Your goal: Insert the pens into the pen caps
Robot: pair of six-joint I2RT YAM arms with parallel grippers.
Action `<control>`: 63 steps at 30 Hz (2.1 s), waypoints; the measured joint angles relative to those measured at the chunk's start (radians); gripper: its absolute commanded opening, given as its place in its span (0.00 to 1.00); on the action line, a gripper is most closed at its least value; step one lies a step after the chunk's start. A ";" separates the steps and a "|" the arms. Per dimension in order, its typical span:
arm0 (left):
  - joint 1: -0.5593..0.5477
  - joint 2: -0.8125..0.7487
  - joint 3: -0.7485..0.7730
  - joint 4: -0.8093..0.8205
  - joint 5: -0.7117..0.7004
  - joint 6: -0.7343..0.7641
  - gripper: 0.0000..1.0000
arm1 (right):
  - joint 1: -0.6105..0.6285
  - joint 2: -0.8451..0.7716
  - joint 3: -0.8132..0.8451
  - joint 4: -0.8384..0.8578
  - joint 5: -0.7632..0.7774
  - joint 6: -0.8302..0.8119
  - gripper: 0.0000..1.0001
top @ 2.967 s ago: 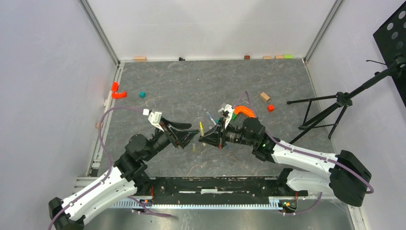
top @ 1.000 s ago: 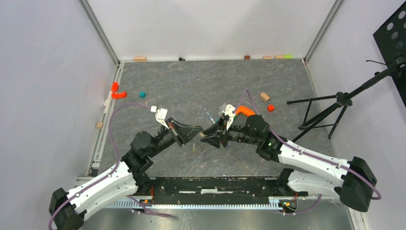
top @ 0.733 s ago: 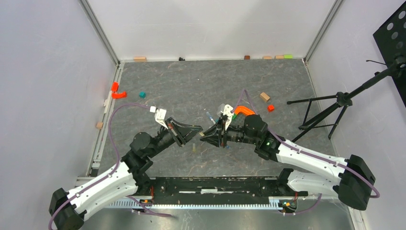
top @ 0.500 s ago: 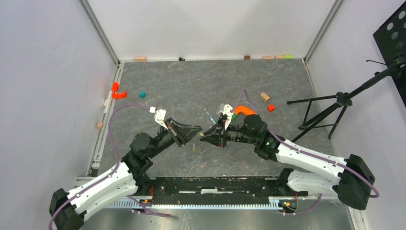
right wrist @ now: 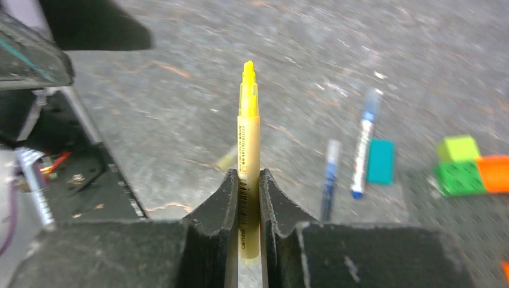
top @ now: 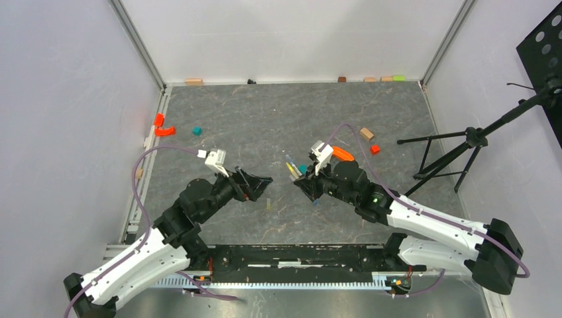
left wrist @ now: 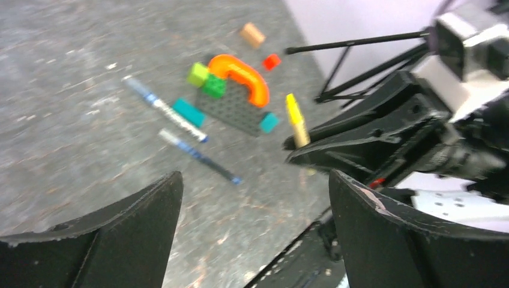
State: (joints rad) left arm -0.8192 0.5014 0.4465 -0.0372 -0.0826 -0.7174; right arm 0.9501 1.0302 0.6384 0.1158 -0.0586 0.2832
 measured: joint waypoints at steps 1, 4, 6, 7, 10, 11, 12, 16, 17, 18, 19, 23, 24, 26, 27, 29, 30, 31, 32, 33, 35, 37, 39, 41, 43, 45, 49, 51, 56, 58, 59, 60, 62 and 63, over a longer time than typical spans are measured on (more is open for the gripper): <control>0.000 0.013 0.018 -0.049 -0.029 0.004 0.89 | 0.000 -0.004 0.000 -0.030 0.045 0.001 0.00; 0.000 0.085 0.060 -0.175 -0.081 0.008 0.83 | 0.000 -0.024 -0.002 -0.118 0.162 0.008 0.00; 0.000 0.163 0.080 -0.241 -0.096 0.008 0.78 | 0.000 -0.044 -0.004 -0.169 0.231 0.010 0.00; 0.000 0.193 0.087 -0.263 -0.099 0.008 0.77 | 0.000 -0.055 -0.004 -0.190 0.257 0.011 0.00; 0.000 0.325 0.114 -0.333 -0.098 0.009 0.71 | 0.000 -0.080 -0.004 -0.239 0.320 0.010 0.00; 0.000 0.373 0.126 -0.352 -0.098 0.009 0.69 | 0.000 -0.086 -0.004 -0.256 0.337 0.010 0.00; 0.000 0.418 0.140 -0.370 -0.098 0.012 0.67 | 0.000 -0.090 -0.004 -0.269 0.350 0.010 0.00; -0.009 0.563 0.195 -0.407 -0.098 0.019 0.60 | 0.000 -0.100 -0.005 -0.312 0.379 0.010 0.00; -0.013 0.589 0.205 -0.408 -0.098 0.021 0.58 | 0.000 -0.104 -0.006 -0.320 0.382 0.010 0.00; -0.019 0.622 0.218 -0.410 -0.098 0.023 0.56 | 0.000 -0.107 -0.008 -0.325 0.384 0.009 0.00; -0.024 0.643 0.226 -0.410 -0.098 0.023 0.54 | 0.000 -0.112 -0.011 -0.330 0.385 0.008 0.00; -0.035 0.719 0.255 -0.410 -0.099 0.024 0.52 | 0.000 -0.129 -0.014 -0.350 0.386 0.007 0.00; -0.036 0.734 0.261 -0.411 -0.099 0.024 0.52 | 0.000 -0.134 -0.014 -0.354 0.386 0.007 0.00; -0.036 0.762 0.274 -0.411 -0.100 0.024 0.50 | 0.000 -0.138 -0.014 -0.359 0.386 0.005 0.00; -0.036 0.778 0.281 -0.412 -0.100 0.024 0.49 | 0.000 -0.140 -0.014 -0.362 0.387 0.003 0.00; -0.036 0.810 0.293 -0.411 -0.100 0.024 0.48 | 0.000 -0.141 -0.014 -0.364 0.391 0.000 0.00; -0.036 0.830 0.297 -0.411 -0.100 0.024 0.48 | 0.000 -0.141 -0.014 -0.365 0.392 -0.001 0.00; -0.036 0.835 0.297 -0.410 -0.100 0.024 0.48 | 0.000 -0.141 -0.014 -0.366 0.393 -0.002 0.00; -0.036 0.847 0.298 -0.412 -0.100 0.024 0.48 | 0.000 -0.141 -0.014 -0.365 0.393 -0.003 0.00; -0.036 0.861 0.301 -0.413 -0.100 0.024 0.48 | 0.000 -0.141 -0.014 -0.365 0.393 -0.004 0.00; -0.036 0.892 0.308 -0.415 -0.100 0.024 0.47 | 0.000 -0.141 -0.014 -0.365 0.393 -0.005 0.00; -0.036 0.925 0.317 -0.414 -0.100 0.024 0.45 | 0.000 -0.141 -0.014 -0.365 0.393 -0.008 0.00; -0.038 0.958 0.327 -0.414 -0.100 0.024 0.41 | 0.000 -0.141 -0.014 -0.365 0.393 -0.011 0.00; -0.043 0.987 0.335 -0.411 -0.100 0.024 0.40 | 0.000 -0.141 -0.016 -0.364 0.393 -0.012 0.00; -0.050 1.015 0.351 -0.420 -0.103 0.024 0.39 | 0.000 -0.141 -0.022 -0.358 0.393 -0.012 0.00; -0.059 1.038 0.374 -0.425 -0.110 0.024 0.39 | 0.000 -0.141 -0.029 -0.357 0.393 -0.013 0.00; -0.092 1.090 0.430 -0.476 -0.160 0.023 0.38 | 0.000 -0.142 -0.044 -0.356 0.396 -0.019 0.00; -0.106 1.107 0.446 -0.493 -0.184 0.022 0.37 | 0.000 -0.142 -0.050 -0.357 0.397 -0.020 0.00; -0.123 1.122 0.460 -0.506 -0.208 0.004 0.31 | 0.000 -0.153 -0.058 -0.357 0.403 -0.024 0.00; -0.128 1.125 0.463 -0.507 -0.214 0.002 0.30 | 0.000 -0.163 -0.061 -0.357 0.407 -0.027 0.00; -0.130 1.126 0.464 -0.507 -0.217 0.000 0.30 | 0.000 -0.167 -0.063 -0.356 0.408 -0.027 0.00; -0.132 1.127 0.464 -0.507 -0.223 -0.003 0.30 | 0.000 -0.172 -0.065 -0.357 0.409 -0.027 0.00; -0.137 1.128 0.464 -0.507 -0.232 -0.006 0.25 | 0.000 -0.179 -0.068 -0.357 0.412 -0.027 0.00; -0.138 1.129 0.464 -0.507 -0.234 -0.007 0.21 | 0.000 -0.182 -0.068 -0.357 0.412 -0.027 0.00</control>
State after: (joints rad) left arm -0.9577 1.6302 0.9104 -0.5438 -0.3164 -0.7246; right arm 0.9497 0.8486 0.5701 -0.2409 0.3531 0.2562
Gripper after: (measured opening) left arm 0.291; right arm 0.160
